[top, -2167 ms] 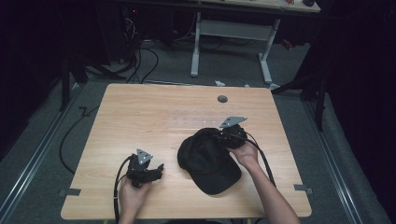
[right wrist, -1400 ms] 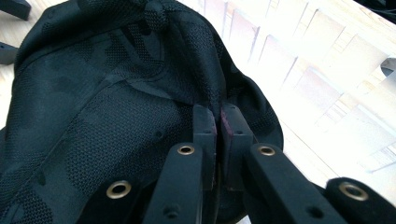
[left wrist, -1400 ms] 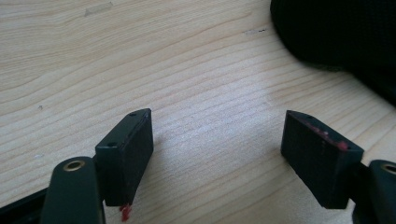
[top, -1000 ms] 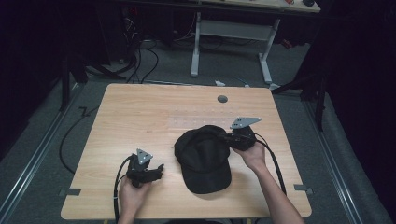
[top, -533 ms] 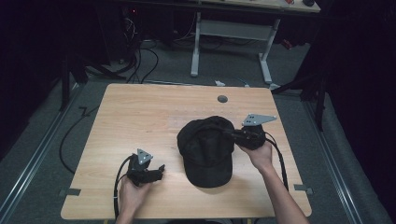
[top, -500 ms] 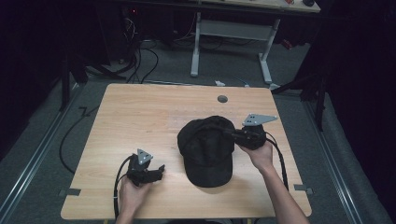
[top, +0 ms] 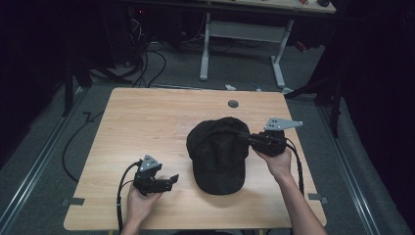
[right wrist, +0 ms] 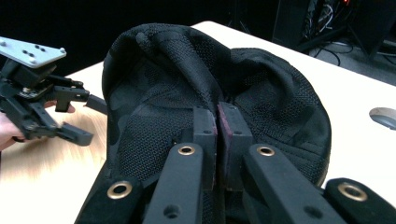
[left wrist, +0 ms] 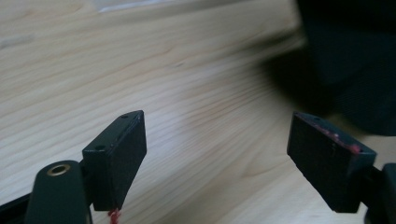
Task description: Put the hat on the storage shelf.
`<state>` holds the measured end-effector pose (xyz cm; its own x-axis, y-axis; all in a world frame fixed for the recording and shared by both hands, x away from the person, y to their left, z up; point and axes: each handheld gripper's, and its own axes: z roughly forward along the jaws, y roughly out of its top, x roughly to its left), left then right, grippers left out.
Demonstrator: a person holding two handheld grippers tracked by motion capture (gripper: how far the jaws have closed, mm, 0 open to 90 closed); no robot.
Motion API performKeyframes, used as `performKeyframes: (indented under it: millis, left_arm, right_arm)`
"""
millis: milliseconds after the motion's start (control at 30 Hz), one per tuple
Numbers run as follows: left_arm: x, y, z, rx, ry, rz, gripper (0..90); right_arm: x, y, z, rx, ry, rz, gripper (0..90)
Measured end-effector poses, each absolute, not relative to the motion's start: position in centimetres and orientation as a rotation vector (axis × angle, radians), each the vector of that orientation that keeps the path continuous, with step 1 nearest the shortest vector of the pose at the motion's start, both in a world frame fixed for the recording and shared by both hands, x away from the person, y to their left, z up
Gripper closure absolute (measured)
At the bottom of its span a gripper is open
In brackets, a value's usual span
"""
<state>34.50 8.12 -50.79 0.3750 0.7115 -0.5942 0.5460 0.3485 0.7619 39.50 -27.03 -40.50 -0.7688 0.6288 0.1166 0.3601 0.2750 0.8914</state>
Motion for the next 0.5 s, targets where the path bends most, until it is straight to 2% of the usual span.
performKeyframes:
  millis: [167, 500]
  left_arm:
    - [33.9, 7.6, -48.8, 1.306, 1.227, 0.043, 19.2]
    - [33.7, 6.1, -47.7, 1.367, 1.178, -0.066, 18.8]
  right_arm:
    - [39.3, -27.1, -40.3, 0.894, 2.276, 1.526, 87.0]
    - [38.8, -26.8, -40.0, 0.846, 2.268, 1.586, 87.0]
